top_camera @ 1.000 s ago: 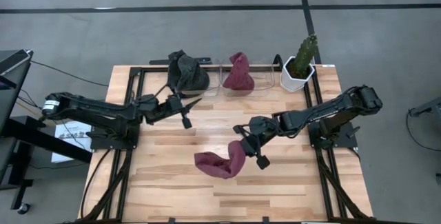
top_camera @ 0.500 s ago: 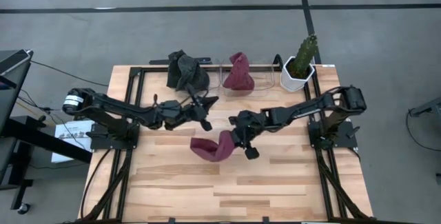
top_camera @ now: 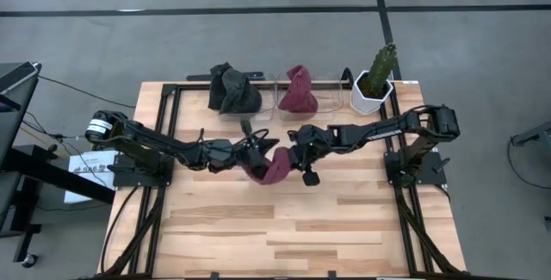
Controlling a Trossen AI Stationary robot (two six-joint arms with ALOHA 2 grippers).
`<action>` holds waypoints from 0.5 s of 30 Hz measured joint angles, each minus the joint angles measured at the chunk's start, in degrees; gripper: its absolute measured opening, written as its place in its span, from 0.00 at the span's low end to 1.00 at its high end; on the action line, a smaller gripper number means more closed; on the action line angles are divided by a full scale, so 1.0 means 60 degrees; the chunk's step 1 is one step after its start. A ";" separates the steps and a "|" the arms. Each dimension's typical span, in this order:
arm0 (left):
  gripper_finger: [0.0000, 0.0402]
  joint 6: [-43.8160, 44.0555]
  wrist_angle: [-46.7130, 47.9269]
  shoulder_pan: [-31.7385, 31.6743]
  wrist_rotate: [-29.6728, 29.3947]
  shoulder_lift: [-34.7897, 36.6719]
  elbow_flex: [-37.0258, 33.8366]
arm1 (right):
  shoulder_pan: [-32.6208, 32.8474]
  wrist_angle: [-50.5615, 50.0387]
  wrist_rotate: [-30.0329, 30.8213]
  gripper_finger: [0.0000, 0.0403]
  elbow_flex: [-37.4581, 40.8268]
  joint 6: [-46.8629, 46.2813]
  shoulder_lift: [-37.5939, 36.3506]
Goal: Pick & Place hat
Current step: Put the red cap into the right transparent bin
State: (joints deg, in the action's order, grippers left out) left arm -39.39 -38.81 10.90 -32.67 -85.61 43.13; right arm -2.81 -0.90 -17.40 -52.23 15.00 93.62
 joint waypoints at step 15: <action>0.02 0.0314 -0.0039 -0.0149 0.0191 0.0282 0.0000 | 0.0030 0.0264 -0.0036 0.01 0.0000 0.0004 -0.0029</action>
State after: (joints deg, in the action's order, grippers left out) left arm -37.51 -39.05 10.01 -31.53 -83.92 43.13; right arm -2.63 0.69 -17.62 -52.23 15.03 93.45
